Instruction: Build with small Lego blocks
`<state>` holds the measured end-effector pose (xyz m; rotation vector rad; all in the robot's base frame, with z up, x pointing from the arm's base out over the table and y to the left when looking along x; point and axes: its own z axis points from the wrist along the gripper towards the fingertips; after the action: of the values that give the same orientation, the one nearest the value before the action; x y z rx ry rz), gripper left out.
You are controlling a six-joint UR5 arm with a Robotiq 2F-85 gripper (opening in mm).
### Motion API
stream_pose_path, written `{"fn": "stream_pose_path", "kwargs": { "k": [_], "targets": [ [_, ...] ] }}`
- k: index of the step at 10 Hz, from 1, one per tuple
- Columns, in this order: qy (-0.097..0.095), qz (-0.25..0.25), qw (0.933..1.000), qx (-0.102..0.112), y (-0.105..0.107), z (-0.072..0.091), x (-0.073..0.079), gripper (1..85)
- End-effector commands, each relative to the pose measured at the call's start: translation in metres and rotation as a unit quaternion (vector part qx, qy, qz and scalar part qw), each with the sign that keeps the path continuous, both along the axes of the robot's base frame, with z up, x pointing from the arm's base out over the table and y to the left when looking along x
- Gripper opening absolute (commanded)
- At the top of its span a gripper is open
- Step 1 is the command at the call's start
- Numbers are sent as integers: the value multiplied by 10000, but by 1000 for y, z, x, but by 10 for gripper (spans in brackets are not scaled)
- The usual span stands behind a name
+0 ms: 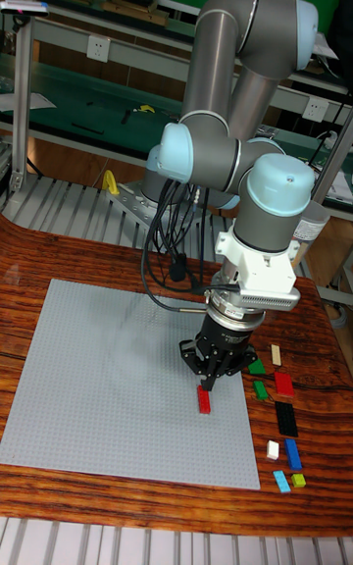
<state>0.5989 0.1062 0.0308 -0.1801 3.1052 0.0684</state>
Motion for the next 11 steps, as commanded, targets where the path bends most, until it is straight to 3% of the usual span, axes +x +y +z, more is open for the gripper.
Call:
{"fn": "stream_pose_path", "kwargs": {
  "k": [1,8,11],
  "targets": [
    [93,2,9999,91,3,4,-5,13],
    [-28,-50,10000,23,-1,-4,6,13],
    [168,71,9997,-133,-9,-3,-5,13]
  ]
}}
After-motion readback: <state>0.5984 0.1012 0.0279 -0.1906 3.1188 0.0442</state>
